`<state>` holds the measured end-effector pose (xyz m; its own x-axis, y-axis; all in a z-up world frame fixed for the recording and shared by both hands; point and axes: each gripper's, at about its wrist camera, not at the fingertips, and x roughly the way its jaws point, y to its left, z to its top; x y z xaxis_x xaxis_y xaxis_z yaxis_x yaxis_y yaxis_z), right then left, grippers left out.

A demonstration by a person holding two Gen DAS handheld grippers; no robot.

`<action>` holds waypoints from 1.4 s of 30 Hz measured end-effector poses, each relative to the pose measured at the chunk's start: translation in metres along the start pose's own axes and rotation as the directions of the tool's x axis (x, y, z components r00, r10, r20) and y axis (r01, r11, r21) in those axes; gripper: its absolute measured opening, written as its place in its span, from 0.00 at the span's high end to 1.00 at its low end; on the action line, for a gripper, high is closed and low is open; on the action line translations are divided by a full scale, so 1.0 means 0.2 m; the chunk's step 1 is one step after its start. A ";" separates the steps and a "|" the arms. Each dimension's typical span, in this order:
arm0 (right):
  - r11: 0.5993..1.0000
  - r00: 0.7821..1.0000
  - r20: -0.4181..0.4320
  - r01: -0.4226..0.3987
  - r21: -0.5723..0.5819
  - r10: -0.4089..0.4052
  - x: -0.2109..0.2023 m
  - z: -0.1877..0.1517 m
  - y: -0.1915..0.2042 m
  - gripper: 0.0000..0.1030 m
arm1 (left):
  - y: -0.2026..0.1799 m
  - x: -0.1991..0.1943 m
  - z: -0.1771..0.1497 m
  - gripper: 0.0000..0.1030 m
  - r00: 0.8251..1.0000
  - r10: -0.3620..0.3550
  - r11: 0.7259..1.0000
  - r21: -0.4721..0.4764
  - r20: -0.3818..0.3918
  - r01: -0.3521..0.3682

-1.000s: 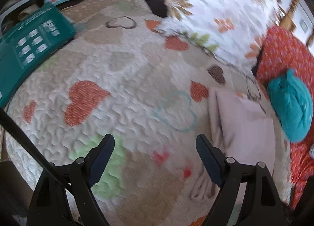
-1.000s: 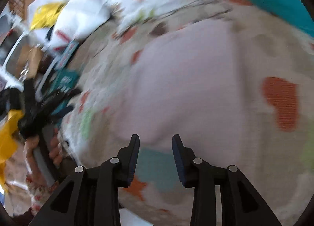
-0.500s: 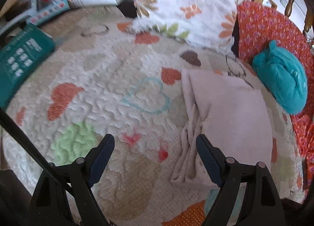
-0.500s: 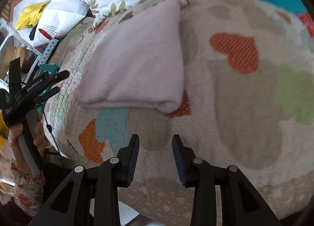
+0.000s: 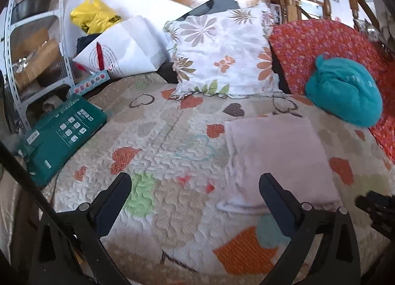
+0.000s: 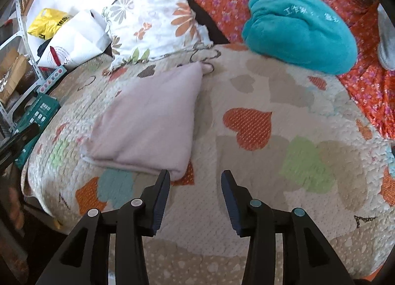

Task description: Fold small clothes

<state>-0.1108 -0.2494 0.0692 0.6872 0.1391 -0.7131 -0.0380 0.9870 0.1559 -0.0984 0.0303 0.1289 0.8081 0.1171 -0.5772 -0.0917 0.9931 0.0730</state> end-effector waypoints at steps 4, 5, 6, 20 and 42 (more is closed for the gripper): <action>0.999 0.999 0.031 0.034 -0.033 -0.033 0.02 -0.04 -0.02 0.52 | -0.09 -0.02 -0.02 0.00 0.988 -0.118 0.993 0.006 -0.100 0.119; 0.998 0.998 0.039 0.049 -0.046 -0.047 0.02 -0.06 -0.03 0.52 | -0.12 0.01 -0.03 0.01 0.978 -0.139 0.990 -0.003 -0.158 0.141; 0.997 0.997 0.044 0.060 -0.056 -0.058 0.03 -0.07 -0.03 0.50 | -0.14 0.03 -0.04 0.00 0.970 -0.149 0.989 -0.009 -0.194 0.150; 0.995 0.995 0.063 0.087 -0.049 -0.084 0.06 -0.10 -0.12 0.40 | -0.43 0.17 -0.21 0.01 0.944 0.000 0.989 0.139 -0.331 0.049; 0.991 0.990 0.058 0.129 -0.040 -0.126 0.08 -0.11 -0.12 0.30 | -0.40 0.22 -0.25 0.01 0.916 -0.058 0.993 0.076 -0.397 0.096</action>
<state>-0.1151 -0.2688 0.0391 0.7271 0.0084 -0.6864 0.0215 0.9992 0.0350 -0.0851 -0.0438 0.0580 0.5142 0.0523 -0.8561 0.0304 0.9964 0.0791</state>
